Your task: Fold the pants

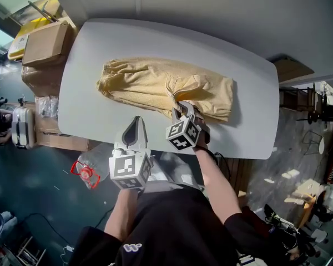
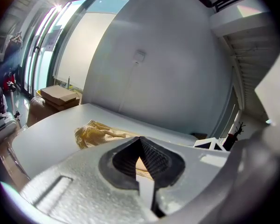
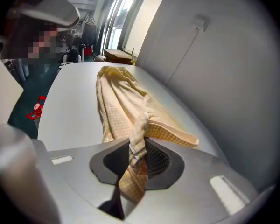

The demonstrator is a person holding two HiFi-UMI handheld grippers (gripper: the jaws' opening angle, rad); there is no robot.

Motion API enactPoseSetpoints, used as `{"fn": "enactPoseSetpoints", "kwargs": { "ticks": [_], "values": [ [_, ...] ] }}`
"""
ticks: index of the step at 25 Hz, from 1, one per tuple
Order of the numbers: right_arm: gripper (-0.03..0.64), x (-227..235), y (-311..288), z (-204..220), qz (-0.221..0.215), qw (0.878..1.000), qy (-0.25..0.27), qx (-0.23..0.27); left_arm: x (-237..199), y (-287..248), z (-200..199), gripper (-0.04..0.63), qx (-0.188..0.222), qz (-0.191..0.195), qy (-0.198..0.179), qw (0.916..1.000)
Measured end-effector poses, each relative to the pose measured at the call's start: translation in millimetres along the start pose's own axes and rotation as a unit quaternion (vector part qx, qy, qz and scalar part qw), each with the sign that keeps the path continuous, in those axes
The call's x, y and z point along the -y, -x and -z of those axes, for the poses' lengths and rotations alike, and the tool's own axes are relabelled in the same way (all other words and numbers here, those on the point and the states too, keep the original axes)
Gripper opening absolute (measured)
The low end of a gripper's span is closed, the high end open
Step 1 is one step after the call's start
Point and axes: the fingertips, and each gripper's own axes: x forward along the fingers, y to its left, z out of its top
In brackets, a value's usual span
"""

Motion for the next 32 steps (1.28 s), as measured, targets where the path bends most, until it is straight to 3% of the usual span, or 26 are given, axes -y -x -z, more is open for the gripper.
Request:
{"fn": "enactPoseSetpoints", "kwargs": {
  "ticks": [5, 12, 16, 20, 24, 28, 32],
  "values": [
    [0.074, -19.4, -15.5, 22.7, -0.027, 0.999, -0.017, -0.021, -1.5, -2.4, -0.9, 0.0, 0.007, 0.0, 0.016, 0.9999],
    [0.091, -19.0, -12.9, 20.3, -0.042, 0.998, -0.048, -0.009, 6.5, -4.9, 8.0, 0.0, -0.009, 0.015, -0.004, 0.9998],
    [0.146, -24.9, -4.7, 5.7, -0.084, 0.991, -0.1, 0.027, 9.7, -6.6, 7.1, 0.0, -0.011, 0.019, -0.005, 0.9998],
    [0.166, -38.7, -0.4, -10.5, -0.155, 0.97, -0.175, 0.062, 10.3, -5.8, 8.1, 0.0, -0.012, 0.019, -0.004, 0.9997],
    [0.166, -53.2, 6.0, -20.2, -0.193, 0.968, -0.142, 0.076, 10.6, -5.1, 8.9, 0.0, -0.011, 0.018, -0.004, 0.9998],
    [0.133, -53.1, 19.2, -31.7, -0.203, 0.961, -0.15, 0.114, 10.6, -5.1, 9.1, 0.0, -0.012, 0.018, -0.004, 0.9998],
    [0.076, -29.4, 40.3, -40.2, -0.173, 0.953, -0.19, 0.159, 12.2, -7.4, 9.0, 0.0, -0.013, 0.023, -0.005, 0.9996]
  ]
}}
